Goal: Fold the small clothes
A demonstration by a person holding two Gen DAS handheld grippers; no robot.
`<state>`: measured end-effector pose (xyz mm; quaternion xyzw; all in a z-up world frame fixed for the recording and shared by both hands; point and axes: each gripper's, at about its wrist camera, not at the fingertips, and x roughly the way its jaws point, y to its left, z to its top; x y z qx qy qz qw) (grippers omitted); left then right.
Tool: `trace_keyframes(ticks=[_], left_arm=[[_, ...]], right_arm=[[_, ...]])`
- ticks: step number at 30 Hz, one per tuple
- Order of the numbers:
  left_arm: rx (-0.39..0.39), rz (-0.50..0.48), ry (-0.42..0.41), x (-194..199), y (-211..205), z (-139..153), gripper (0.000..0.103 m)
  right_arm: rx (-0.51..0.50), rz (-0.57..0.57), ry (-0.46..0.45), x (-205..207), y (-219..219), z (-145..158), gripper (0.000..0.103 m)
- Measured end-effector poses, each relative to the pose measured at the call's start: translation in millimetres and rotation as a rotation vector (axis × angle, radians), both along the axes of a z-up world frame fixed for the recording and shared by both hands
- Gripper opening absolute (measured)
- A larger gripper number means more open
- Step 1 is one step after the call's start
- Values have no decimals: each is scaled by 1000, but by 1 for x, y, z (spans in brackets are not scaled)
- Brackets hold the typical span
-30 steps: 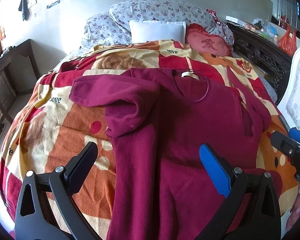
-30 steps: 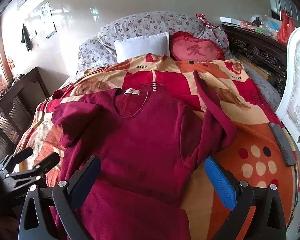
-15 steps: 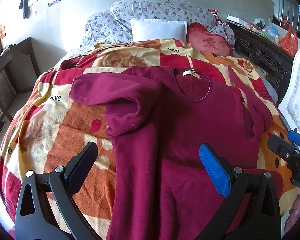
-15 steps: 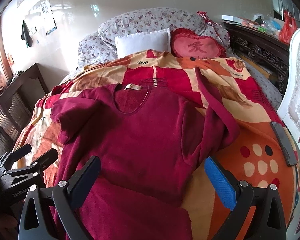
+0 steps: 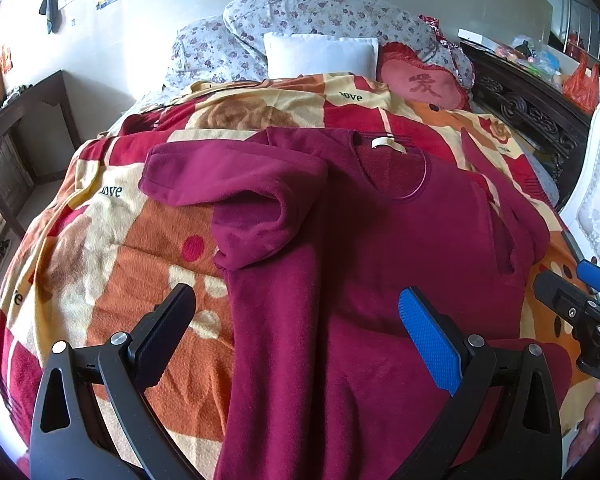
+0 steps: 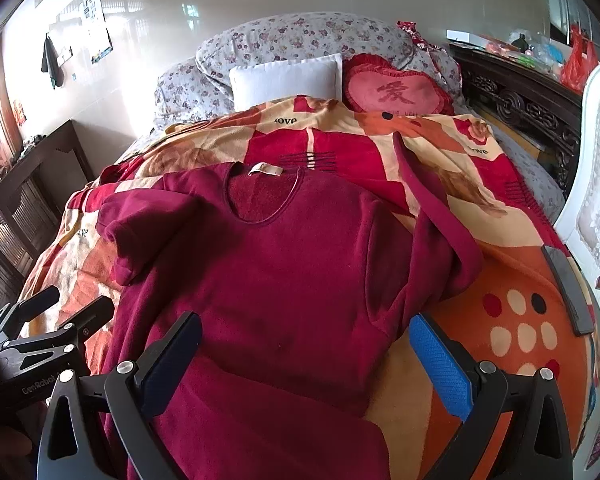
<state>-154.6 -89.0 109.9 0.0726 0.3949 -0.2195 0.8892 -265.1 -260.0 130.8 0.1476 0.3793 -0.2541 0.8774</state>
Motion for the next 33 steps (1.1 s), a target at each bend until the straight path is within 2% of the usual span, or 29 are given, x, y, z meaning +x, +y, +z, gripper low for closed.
trace_keyframes(ticks=[17,33], left_arm=[[9,16,22,11,2,-11,102],[13,56,65,40,7,-26,102]], right_arm=[[33,28,29,14,1,-13,103],[52,77,67,55,3,-29,103]])
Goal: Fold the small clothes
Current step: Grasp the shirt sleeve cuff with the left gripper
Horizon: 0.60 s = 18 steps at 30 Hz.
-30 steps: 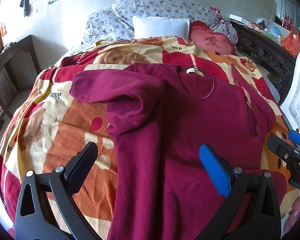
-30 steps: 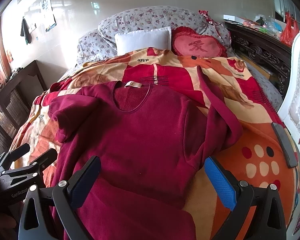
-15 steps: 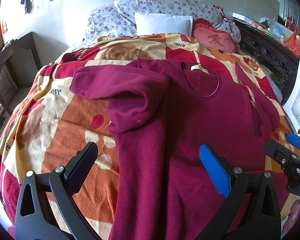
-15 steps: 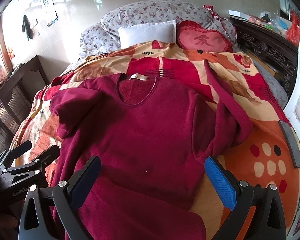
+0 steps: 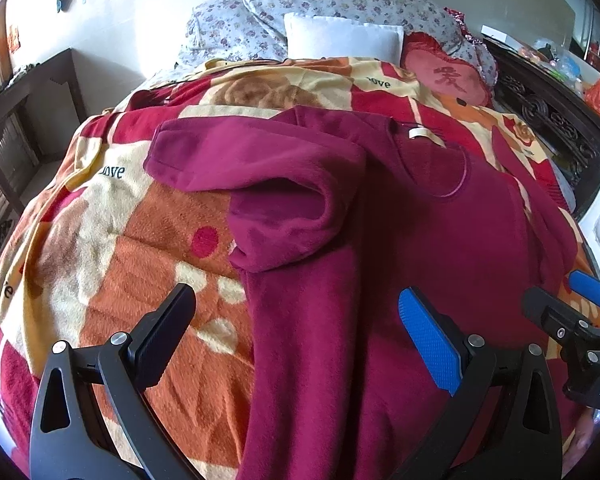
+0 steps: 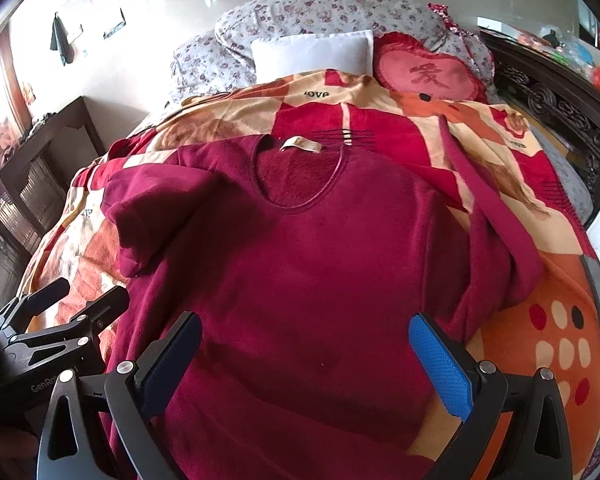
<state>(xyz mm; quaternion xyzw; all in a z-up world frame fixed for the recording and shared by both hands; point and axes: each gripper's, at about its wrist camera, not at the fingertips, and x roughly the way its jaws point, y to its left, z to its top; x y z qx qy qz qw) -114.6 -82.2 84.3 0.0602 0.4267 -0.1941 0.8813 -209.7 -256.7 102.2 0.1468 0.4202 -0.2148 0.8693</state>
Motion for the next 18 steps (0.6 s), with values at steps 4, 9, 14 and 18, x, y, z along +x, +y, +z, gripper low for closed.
trace_keyframes(ticks=[4,9,14,18], left_arm=[[-23,22,39,17,10,-4,102],[-59,110,57,50,37,-6,102],[-166,237,132,106,71,-16,102],[-221,309,187,147,85,-30,96]], right_arm=[[14,8,7,10,-2,-5,103],[29,22,16,20,-4,-11,103],[50,32,24,26,-6,-17,103],[64,36,30,28,-9,-21,103]])
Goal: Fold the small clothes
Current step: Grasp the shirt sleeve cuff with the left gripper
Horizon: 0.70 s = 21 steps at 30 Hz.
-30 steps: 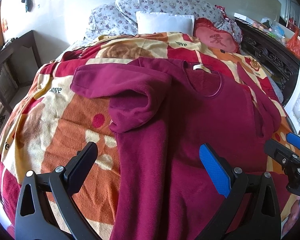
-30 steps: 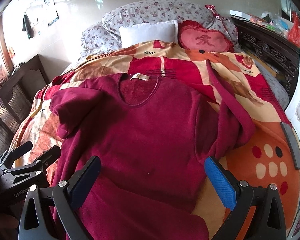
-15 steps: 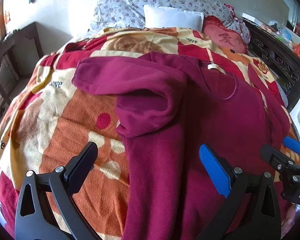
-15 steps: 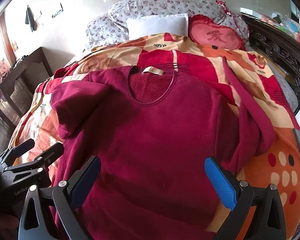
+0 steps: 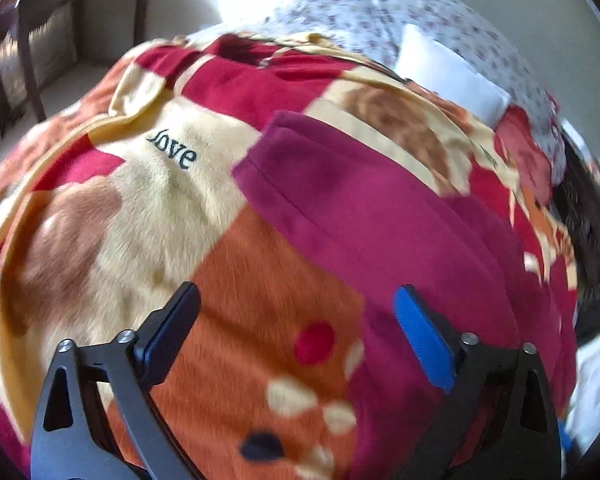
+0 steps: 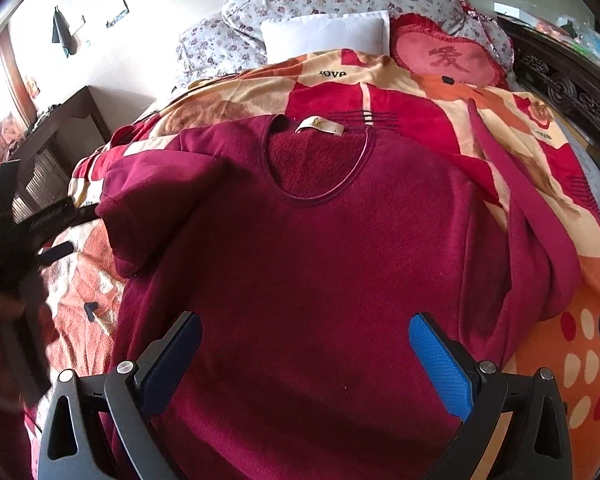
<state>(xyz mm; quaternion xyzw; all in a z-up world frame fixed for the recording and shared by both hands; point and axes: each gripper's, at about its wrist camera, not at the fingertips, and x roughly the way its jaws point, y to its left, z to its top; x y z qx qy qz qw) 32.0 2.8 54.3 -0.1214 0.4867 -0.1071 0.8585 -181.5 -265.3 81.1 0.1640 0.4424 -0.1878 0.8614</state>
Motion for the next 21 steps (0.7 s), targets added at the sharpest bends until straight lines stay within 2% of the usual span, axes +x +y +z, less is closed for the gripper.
trace_keyframes(ticks=[5,8,10,14,16,18,21], left_arm=[[-82,64,14,27,7,-12,95],[-100,77,-7,37,3,-12,92],[-93,74,-11,45,-3,-15,80],[-87,81,-26,58,-8,-21,61],[-88,87,-48,61,-7,-21,34],[-81,82,-54,64,-5,-19,13],[-76,32,-64,64,-3,-4,9]], right_arm=[[27,-8,16,4,-9,-9,103],[51,-15,26,5,-15,-16,103],[65,-21,30,5,-18,-19,103],[77,-22,31,5,-20,-21,103],[74,-21,30,4,-20,-20,103],[74,-22,29,4,-21,-20,103],[75,-23,24,3,-22,-19,103]])
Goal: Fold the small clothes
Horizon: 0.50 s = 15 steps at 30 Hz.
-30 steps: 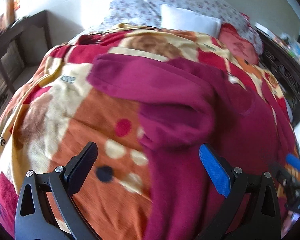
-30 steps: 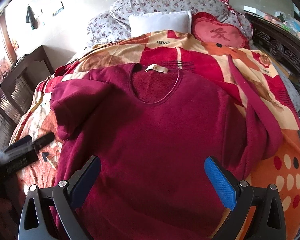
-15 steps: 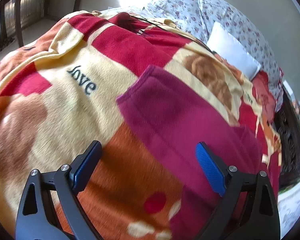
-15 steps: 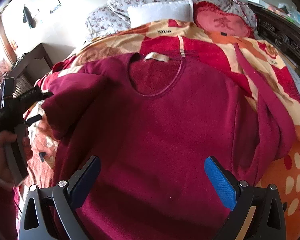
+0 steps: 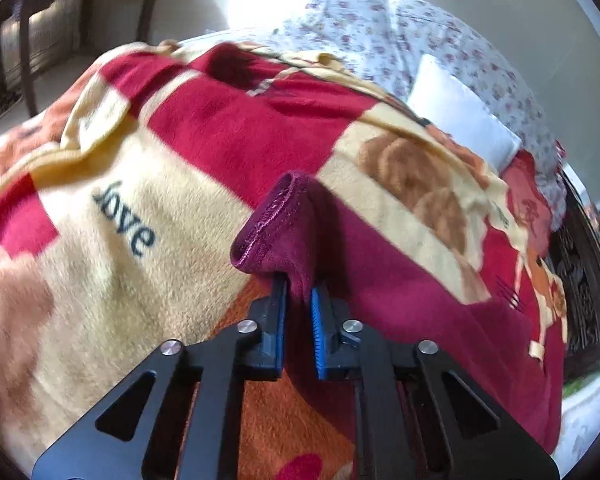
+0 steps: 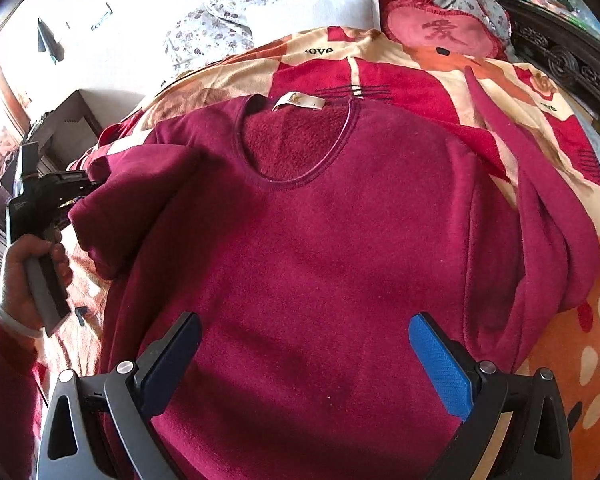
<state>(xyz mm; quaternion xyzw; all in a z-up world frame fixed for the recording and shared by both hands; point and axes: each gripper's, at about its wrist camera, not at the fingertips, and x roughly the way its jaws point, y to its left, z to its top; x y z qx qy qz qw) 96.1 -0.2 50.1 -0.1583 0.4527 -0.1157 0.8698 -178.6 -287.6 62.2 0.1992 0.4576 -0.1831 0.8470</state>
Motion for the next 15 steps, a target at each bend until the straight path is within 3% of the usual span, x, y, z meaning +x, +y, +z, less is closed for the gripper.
trace_keyframes(ticks=[4,10,15], left_arm=[[10,-69,-122,-18,4,53,8],[-50,-227,-284,-64,-24,145,8],[-90,-414,-335,-111,-86,175,8]], right_arm=[[7,-10,-15,-4,-3,2,103],[43,-53,-54,-12,-14,8,103],[18,-92,-83,-27,-25,21,103]])
